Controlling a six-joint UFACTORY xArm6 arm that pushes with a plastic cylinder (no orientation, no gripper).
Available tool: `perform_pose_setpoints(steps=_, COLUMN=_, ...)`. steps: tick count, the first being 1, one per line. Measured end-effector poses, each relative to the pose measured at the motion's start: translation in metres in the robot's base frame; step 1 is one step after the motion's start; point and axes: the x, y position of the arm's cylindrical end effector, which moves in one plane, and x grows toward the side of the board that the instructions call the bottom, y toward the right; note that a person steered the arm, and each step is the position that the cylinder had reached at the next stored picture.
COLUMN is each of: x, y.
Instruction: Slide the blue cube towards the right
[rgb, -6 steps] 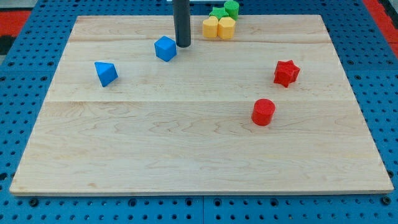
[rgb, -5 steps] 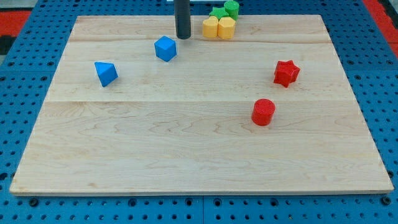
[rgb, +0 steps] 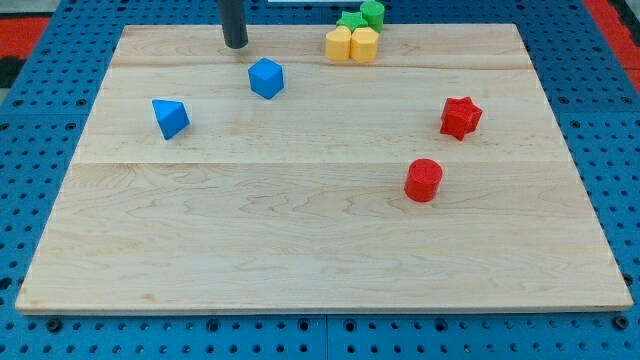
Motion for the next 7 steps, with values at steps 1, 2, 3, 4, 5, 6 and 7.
perform_pose_setpoints(steps=1, x=-0.003, y=-0.007)
perform_pose_setpoints(steps=2, x=-0.007, y=-0.013)
perform_pose_setpoints(steps=3, x=-0.01, y=-0.02)
perform_pose_setpoints(steps=4, x=-0.012, y=-0.024)
perform_pose_setpoints(steps=5, x=0.0, y=-0.021)
perform_pose_setpoints(steps=6, x=0.029, y=-0.011)
perform_pose_setpoints(steps=7, x=0.05, y=-0.01)
